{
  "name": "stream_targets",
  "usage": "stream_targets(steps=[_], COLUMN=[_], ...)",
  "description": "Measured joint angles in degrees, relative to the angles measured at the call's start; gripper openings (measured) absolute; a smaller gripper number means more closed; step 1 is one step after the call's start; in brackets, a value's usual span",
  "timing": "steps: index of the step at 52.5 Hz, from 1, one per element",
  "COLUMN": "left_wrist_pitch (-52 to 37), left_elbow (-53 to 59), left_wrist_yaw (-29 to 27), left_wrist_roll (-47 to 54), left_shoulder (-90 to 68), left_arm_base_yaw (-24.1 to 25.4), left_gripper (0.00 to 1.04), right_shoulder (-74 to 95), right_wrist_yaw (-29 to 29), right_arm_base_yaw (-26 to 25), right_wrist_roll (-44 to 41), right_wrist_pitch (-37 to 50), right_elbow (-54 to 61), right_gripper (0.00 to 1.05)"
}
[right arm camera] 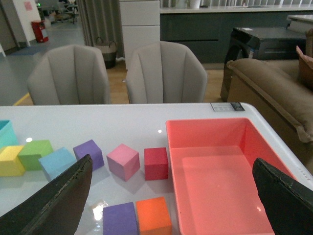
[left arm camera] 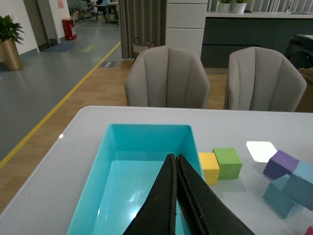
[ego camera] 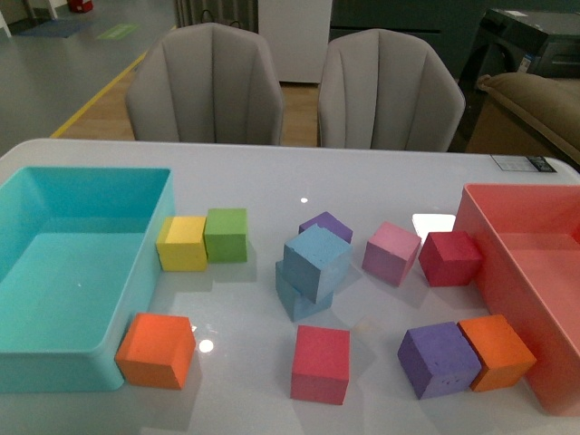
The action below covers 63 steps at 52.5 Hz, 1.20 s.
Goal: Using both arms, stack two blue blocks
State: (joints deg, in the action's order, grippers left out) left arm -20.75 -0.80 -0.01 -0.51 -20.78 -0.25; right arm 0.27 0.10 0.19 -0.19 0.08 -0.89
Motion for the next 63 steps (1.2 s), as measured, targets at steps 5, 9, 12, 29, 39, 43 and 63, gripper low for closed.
stream_targets(steps=[5,9,12,29,39,43,63], left_wrist_pitch=[2.9,4.6,5.5,18.2,20.6,20.7,20.7], left_elbow=[0.0,0.0,0.0,0.0,0.0,0.0,0.0], left_wrist_yaw=[0.0,0.0,0.0,0.0,0.0,0.0,0.0], left_wrist_roll=[0.0,0.0,0.0,0.0,0.0,0.1,0.0], left_shoulder=[3.0,4.6,5.6,16.3,20.4,20.4,20.4], left_arm_base_yaw=[0.0,0.0,0.0,0.0,0.0,0.0,0.0], left_gripper=[0.02,0.02,0.02,0.02,0.02,0.02,0.25], right_shoulder=[0.0,0.0,0.0,0.0,0.0,0.0,0.0], right_wrist_yaw=[0.0,0.0,0.0,0.0,0.0,0.0,0.0], right_arm_base_yaw=[0.0,0.0,0.0,0.0,0.0,0.0,0.0], right_wrist_roll=[0.0,0.0,0.0,0.0,0.0,0.0,0.0], right_wrist_pitch=[0.0,0.0,0.0,0.0,0.0,0.0,0.0], right_elbow=[0.0,0.0,0.0,0.0,0.0,0.0,0.0], right_gripper=[0.96,0.96,0.96,0.96,0.96,0.96,0.96])
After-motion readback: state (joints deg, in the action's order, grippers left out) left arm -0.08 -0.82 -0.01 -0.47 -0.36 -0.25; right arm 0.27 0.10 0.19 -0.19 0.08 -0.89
